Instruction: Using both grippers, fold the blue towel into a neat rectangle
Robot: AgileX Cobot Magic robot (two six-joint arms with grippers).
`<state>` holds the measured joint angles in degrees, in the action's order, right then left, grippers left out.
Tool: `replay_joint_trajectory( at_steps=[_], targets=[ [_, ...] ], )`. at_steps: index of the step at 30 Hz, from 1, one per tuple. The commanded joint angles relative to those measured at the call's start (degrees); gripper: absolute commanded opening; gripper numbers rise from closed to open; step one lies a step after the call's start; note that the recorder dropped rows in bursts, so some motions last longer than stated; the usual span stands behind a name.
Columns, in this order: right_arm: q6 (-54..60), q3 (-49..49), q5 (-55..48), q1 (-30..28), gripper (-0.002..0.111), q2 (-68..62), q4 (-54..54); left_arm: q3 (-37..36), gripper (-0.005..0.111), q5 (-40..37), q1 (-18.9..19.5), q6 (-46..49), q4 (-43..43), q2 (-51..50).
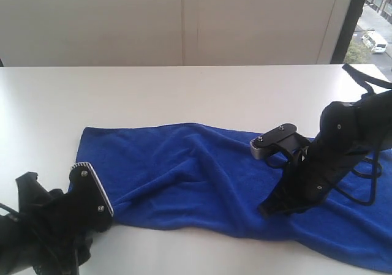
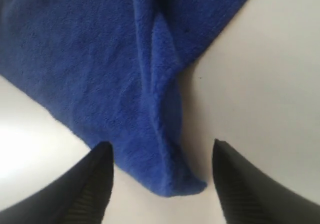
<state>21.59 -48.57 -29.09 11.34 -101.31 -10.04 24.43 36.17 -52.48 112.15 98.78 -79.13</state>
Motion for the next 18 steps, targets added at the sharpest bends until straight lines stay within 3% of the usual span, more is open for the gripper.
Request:
replay_joint_trajectory(
  at_steps=[1,4,7,12,16,18],
  targets=[
    [0.32,-0.04,-0.75,0.12,0.000,-0.06,0.66,1.70,0.072,10.48,-0.31,9.08,1.17,0.49],
    [0.32,-0.04,-0.35,0.12,0.000,-0.06,0.66,4.95,0.072,14.44,-0.31,9.08,1.17,0.49],
    [0.32,-0.04,0.40,0.12,0.000,-0.06,0.66,8.02,0.066,11.88,-0.19,8.89,1.17,0.49],
    [0.32,-0.04,1.11,0.12,0.000,2.61,0.79,11.63,0.032,5.83,-0.19,8.57,1.17,0.49],
    [0.32,-0.04,3.12,0.12,0.000,7.71,1.02,13.64,0.005,6.41,0.06,5.64,-0.69,0.49],
    [0.08,-0.04,3.49,0.12,0.000,10.37,1.02,13.99,0.000,6.00,0.43,5.64,-2.67,0.49]
  ],
)
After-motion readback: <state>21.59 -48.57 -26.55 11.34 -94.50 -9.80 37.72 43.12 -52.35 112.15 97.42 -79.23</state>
